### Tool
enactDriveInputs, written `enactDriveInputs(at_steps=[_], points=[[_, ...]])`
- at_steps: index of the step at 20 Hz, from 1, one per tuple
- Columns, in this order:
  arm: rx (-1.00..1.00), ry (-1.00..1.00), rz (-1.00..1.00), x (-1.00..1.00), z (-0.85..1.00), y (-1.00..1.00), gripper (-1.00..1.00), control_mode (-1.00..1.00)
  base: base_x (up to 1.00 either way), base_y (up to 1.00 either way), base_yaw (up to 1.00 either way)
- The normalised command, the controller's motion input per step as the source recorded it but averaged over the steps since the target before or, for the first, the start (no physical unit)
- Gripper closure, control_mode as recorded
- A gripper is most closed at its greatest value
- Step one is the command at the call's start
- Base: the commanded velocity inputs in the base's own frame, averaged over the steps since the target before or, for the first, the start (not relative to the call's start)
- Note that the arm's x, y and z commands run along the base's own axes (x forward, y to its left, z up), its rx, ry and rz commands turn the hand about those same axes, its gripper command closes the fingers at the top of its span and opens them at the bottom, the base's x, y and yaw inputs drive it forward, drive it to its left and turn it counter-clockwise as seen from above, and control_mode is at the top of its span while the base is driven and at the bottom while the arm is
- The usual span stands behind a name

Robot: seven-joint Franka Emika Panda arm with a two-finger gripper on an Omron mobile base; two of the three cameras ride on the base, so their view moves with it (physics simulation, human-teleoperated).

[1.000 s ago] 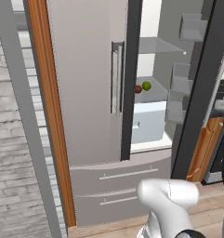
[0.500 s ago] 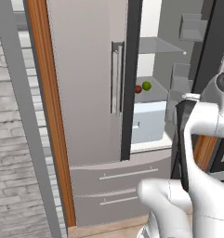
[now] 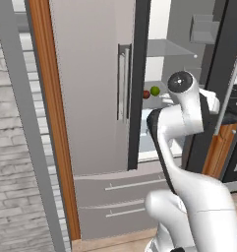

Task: Open the fridge, remove the apple, lime, and fish, and place them on any counter.

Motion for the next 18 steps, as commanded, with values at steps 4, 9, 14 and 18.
enactDriveInputs(at_steps=[4, 9, 14, 18], points=[[-0.10, 0.00, -0.21, 0.49, 0.18, 0.10, 1.00, -1.00, 0.00, 0.00, 0.00], [-0.09, 0.00, -0.22, 0.47, 0.06, -0.08, 1.00, -1.00, 0.00, 0.00, 0.00], [-0.09, 0.00, -0.16, 0.30, 0.00, -0.48, 1.00, -1.00, 0.00, 0.00, 0.00], [-0.11, -0.04, -0.12, 0.23, 0.00, -0.55, 1.00, -1.00, 0.00, 0.00, 0.00]])
